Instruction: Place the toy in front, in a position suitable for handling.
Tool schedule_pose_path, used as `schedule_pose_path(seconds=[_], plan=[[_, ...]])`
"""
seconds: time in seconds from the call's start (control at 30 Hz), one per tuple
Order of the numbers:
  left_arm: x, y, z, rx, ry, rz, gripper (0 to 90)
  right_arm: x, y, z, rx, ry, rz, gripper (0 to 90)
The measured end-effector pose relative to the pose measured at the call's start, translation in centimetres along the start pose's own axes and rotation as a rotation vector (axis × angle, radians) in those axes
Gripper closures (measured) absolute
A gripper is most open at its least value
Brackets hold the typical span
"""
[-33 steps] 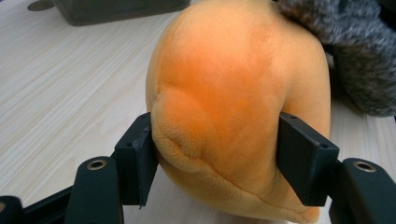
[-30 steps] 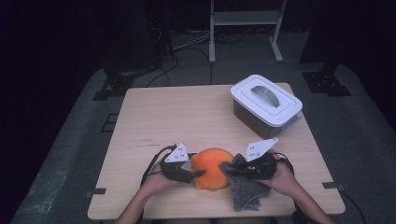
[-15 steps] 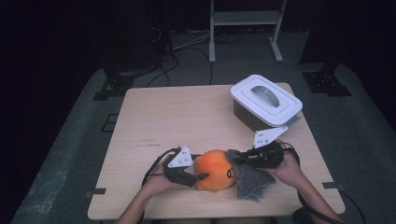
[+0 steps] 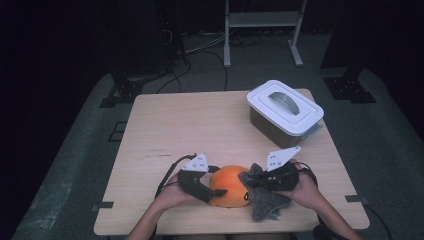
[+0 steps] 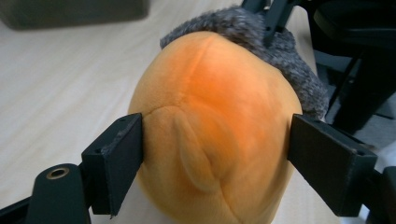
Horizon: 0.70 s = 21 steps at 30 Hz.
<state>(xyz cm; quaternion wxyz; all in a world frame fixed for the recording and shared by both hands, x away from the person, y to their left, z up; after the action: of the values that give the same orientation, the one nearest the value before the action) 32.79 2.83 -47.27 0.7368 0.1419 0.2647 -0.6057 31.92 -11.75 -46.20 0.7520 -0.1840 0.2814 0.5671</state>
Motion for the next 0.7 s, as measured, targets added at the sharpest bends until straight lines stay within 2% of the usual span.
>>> schedule_pose_path(seconds=[0.03, 0.17, 0.27, 0.37, 0.43, 0.5, 0.6, 0.67, 0.7], plan=[[0.1, 0.0, 0.1, 0.007, 0.002, 0.009, 21.8, 0.0, 0.1, -0.1, -0.004, 0.0, 0.001, 81.9], [-0.1, -0.1, 0.5, 0.097, 0.004, 0.065, 46.4, -0.6, -0.2, 0.1, 0.008, -0.014, 0.003, 81.9], [-0.4, 0.2, 1.1, 0.141, -0.028, 0.089, 48.2, -1.0, -0.6, 0.6, 0.007, -0.019, -0.002, 81.9], [-0.7, 0.6, 1.6, 0.219, -0.049, 0.135, 49.4, -1.4, -1.0, 1.9, -0.015, -0.039, -0.02, 81.9], [-0.8, 0.7, 2.0, 0.249, -0.067, 0.149, 49.4, -1.6, -1.1, 3.0, -0.029, -0.059, -0.025, 81.9], [-0.8, 0.9, 2.0, 0.261, -0.078, 0.161, 49.2, -1.5, -1.3, 3.8, -0.048, -0.062, -0.029, 81.9], [-0.8, 1.2, 1.0, 0.241, -0.067, 0.143, 47.8, -1.1, -1.6, 3.9, -0.053, -0.051, -0.031, 81.9], [-1.0, 1.2, 0.6, 0.203, -0.08, 0.123, 43.9, -0.6, -1.9, 3.2, -0.034, -0.033, -0.025, 82.0], [-1.0, 1.3, 0.5, 0.175, -0.077, 0.117, 38.4, -0.2, -2.0, 2.7, -0.02, -0.032, -0.015, 82.0]])
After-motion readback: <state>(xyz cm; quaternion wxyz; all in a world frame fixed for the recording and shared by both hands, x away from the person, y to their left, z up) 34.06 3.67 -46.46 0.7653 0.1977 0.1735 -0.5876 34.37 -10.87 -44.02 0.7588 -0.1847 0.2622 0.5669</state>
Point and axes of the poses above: each handheld gripper's, and its own axes: x roughly forward along the jaws, z roughly out of its top, y roughly to its left, the point moved 9 cm from there along x, roughly forward along the jaws, and after that the axes turned 2 degrees about -z, right-handed, at the moved point
